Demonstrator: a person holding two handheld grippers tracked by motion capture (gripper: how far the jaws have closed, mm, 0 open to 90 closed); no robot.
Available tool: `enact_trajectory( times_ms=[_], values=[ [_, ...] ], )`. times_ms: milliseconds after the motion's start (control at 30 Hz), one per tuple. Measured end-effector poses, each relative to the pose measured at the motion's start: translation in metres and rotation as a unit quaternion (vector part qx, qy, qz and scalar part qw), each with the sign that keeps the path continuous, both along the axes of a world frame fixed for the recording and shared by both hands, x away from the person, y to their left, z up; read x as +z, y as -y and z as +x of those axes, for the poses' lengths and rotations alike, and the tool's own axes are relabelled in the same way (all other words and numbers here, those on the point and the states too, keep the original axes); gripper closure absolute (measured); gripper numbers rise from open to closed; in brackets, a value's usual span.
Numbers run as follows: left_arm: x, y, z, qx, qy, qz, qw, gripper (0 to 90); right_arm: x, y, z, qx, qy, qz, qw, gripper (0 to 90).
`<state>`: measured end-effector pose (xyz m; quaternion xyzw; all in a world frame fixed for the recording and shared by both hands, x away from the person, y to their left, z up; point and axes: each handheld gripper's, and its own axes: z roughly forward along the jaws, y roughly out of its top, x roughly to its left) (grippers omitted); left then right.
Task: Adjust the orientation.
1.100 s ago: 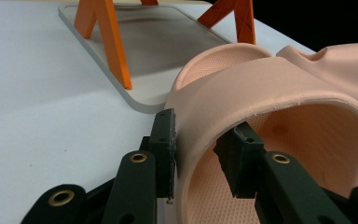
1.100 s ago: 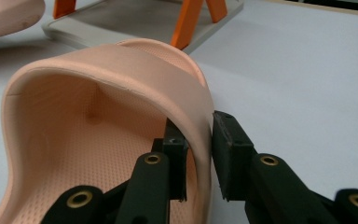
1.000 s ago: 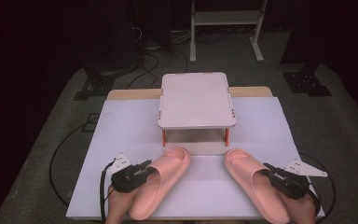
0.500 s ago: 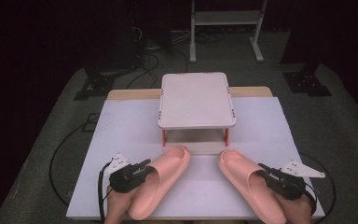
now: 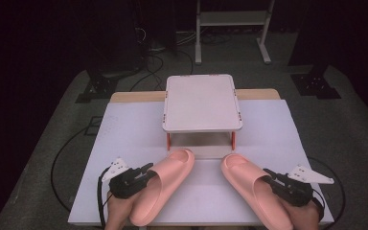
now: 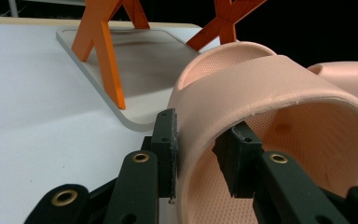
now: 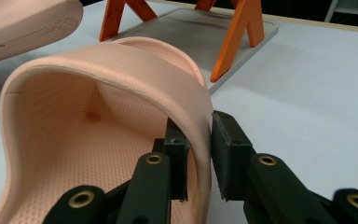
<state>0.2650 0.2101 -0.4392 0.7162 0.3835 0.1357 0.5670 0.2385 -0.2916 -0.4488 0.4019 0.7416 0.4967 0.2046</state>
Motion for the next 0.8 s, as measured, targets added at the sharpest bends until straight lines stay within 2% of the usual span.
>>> enact_trajectory(
  times_ms=[167, 433, 633, 800],
  values=[
    [0.005, 0.001, -0.001, -0.006, 0.006, -0.008, 0.9999, 69.9, 0.005, 0.001, -0.004, -0.003, 0.009, 0.001, 1.0, 76.1],
    [0.013, 0.003, -0.005, -0.021, 0.021, -0.007, 0.9995, 70.2, 0.015, -0.002, -0.008, 0.003, 0.022, 0.005, 0.9997, 76.1],
    [0.018, 0.002, -0.006, -0.021, 0.028, -0.012, 0.9993, 70.1, 0.021, -0.003, -0.012, 0.005, 0.029, 0.004, 0.9996, 76.1],
    [0.02, 0.002, -0.006, -0.022, 0.03, -0.012, 0.9992, 70.1, 0.026, -0.001, -0.015, 0.005, 0.036, 0.017, 0.9992, 76.1]
  ],
)
